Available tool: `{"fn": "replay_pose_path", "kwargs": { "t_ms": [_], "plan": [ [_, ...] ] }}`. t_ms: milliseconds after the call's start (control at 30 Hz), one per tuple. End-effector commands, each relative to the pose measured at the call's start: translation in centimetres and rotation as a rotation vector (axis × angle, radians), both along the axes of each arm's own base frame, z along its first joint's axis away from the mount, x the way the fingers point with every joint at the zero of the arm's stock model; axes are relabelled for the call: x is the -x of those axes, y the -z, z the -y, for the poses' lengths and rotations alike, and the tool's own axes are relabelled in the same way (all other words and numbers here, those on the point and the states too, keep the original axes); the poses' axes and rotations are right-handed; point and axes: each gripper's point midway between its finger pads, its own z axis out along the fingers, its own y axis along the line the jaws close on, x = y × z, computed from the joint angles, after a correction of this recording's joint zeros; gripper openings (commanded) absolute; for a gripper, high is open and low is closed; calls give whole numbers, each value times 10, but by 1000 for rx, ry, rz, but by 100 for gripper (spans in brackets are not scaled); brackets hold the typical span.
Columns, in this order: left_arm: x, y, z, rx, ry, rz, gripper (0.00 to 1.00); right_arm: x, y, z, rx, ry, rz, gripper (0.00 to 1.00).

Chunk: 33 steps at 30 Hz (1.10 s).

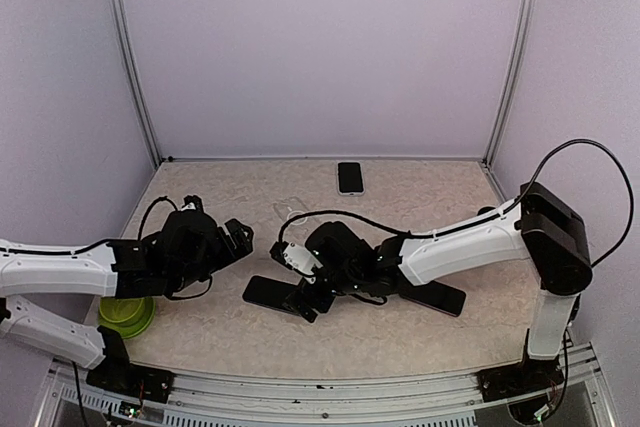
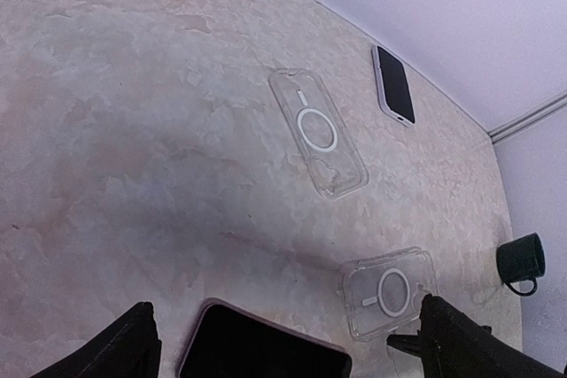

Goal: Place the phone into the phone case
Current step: Pick up the phone at the center of the board.

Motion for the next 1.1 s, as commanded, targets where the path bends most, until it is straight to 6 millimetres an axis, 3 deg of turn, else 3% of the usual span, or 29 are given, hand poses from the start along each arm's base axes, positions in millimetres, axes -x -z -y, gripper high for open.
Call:
{"fn": "replay_pose_path", "kwargs": {
  "t_ms": [0, 467, 1067],
  "plan": [
    [11, -2, -8, -21, 35, 55, 99, 2, 8, -17, 26, -76, 16, 100],
    [39, -11, -23, 53, 107, 125, 99, 0, 46, -32, 123, -183, 42, 100],
    [31, -12, -23, 21, 71, 135, 99, -3, 77, -22, 114, -233, -102, 100]
  ]
}}
